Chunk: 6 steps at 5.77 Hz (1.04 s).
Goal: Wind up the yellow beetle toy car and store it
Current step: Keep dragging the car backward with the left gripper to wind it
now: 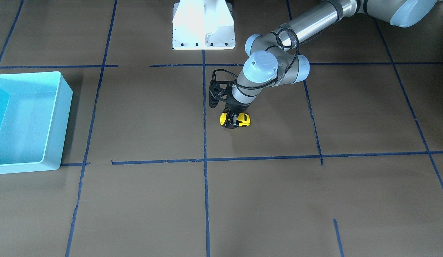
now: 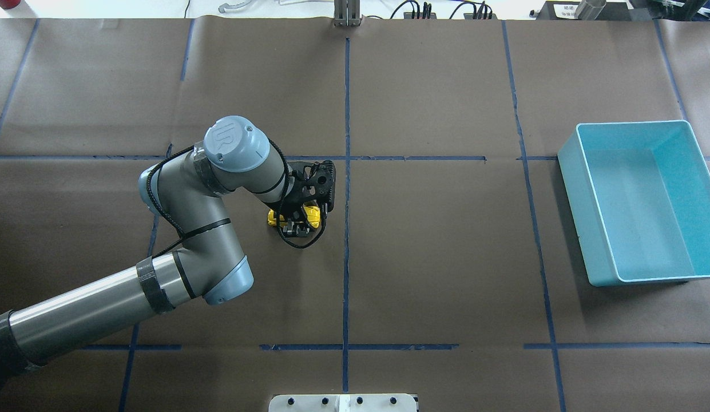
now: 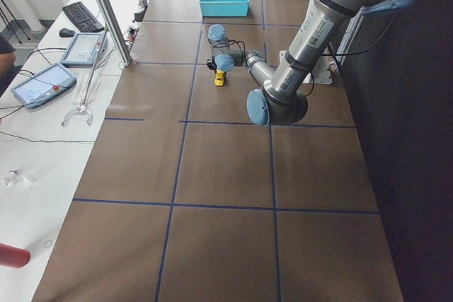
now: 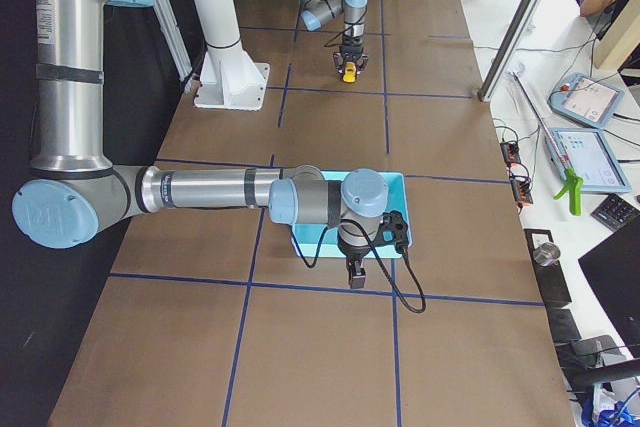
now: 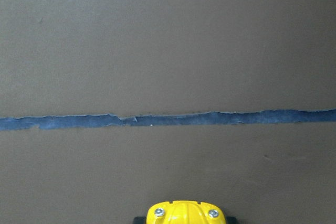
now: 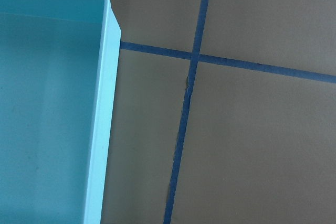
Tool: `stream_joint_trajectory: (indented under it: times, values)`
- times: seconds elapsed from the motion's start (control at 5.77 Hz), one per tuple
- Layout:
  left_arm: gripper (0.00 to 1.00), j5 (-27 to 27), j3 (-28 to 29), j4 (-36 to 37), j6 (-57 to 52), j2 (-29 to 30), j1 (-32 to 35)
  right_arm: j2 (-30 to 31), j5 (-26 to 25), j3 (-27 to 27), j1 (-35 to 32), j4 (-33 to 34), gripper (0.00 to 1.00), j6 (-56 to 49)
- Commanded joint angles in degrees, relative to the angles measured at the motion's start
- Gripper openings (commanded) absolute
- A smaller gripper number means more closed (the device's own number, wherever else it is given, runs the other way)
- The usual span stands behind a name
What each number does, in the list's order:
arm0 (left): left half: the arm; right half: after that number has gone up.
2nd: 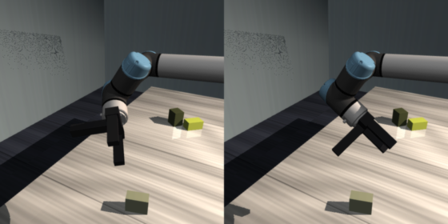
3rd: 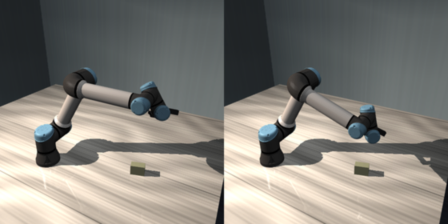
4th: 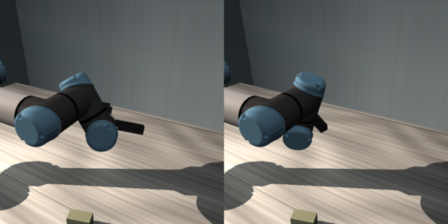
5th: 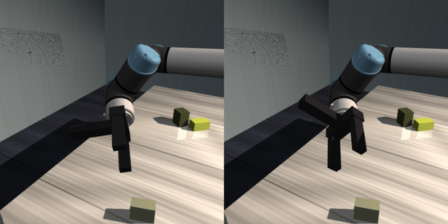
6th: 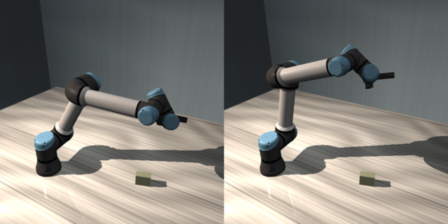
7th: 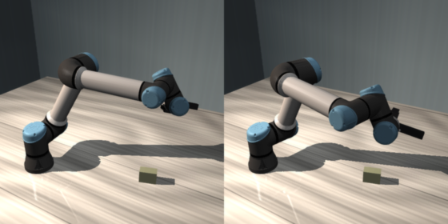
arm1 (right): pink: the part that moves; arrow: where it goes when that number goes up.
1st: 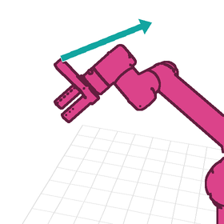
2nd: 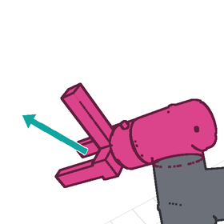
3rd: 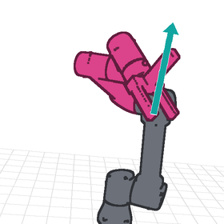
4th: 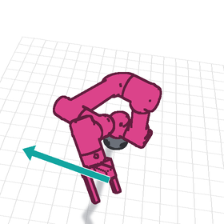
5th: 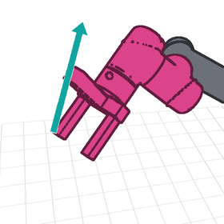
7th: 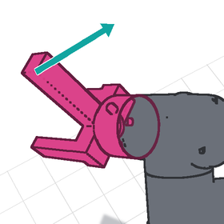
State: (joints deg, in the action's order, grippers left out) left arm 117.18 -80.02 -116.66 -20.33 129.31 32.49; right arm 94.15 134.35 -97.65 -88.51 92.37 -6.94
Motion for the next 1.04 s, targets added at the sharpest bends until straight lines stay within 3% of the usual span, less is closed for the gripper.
stream_joint_trajectory:
  times: [0.0,0.87]
  values:
    - [0.00,0.07,-1.53,-0.06,-1.38,-1.77,0.29,0.07,0.12,0.00,-0.09,0.00,1.00,0.00]
    - [0.00,2.35,-4.79,-1.11,-2.78,-6.08,0.82,0.16,-0.14,0.09,0.00,0.00,1.00,-0.09]
